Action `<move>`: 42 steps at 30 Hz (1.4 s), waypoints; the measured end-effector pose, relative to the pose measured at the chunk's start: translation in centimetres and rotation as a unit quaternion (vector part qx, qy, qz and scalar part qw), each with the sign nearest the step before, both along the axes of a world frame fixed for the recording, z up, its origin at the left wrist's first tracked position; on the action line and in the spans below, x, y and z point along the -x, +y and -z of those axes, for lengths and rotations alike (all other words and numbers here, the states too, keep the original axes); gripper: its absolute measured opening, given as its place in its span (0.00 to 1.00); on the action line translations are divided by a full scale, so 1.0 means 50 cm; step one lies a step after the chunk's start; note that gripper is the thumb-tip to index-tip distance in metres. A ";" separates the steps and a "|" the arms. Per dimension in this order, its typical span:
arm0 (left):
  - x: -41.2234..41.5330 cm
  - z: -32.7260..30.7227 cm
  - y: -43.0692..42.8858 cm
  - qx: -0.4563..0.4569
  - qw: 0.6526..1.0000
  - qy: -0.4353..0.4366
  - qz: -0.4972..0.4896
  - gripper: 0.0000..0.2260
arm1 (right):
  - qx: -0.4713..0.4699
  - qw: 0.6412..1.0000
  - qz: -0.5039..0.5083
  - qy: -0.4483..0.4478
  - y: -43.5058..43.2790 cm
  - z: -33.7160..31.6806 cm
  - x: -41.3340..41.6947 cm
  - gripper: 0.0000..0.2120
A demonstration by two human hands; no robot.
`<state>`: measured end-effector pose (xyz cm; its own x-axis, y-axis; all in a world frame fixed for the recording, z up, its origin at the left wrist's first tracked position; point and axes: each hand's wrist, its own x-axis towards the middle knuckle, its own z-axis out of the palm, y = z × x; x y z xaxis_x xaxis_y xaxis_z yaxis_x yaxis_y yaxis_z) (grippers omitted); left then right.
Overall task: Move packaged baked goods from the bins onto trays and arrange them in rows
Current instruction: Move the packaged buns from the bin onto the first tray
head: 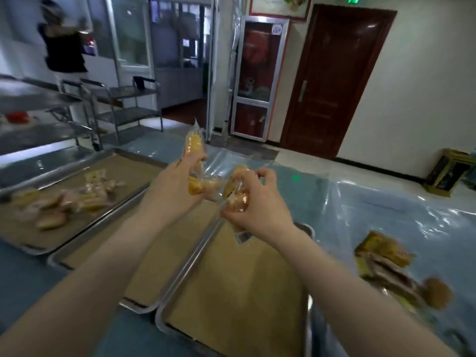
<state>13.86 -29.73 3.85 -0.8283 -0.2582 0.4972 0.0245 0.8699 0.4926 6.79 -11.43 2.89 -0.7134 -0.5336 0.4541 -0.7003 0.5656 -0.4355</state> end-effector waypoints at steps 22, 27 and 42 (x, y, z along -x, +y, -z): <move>-0.273 0.253 -0.828 -0.126 0.972 -0.135 -0.147 0.37 | 0.005 0.968 -0.149 -0.203 -0.856 0.282 -0.085 0.29; -0.248 0.258 -1.006 -0.117 0.962 -0.171 -0.177 0.37 | -0.003 0.966 -0.101 -0.239 -1.040 0.365 -0.028 0.32; -0.110 0.390 -1.171 -0.073 0.930 -0.349 -0.091 0.60 | -0.262 0.943 -0.053 -0.198 -1.157 0.488 -0.058 0.60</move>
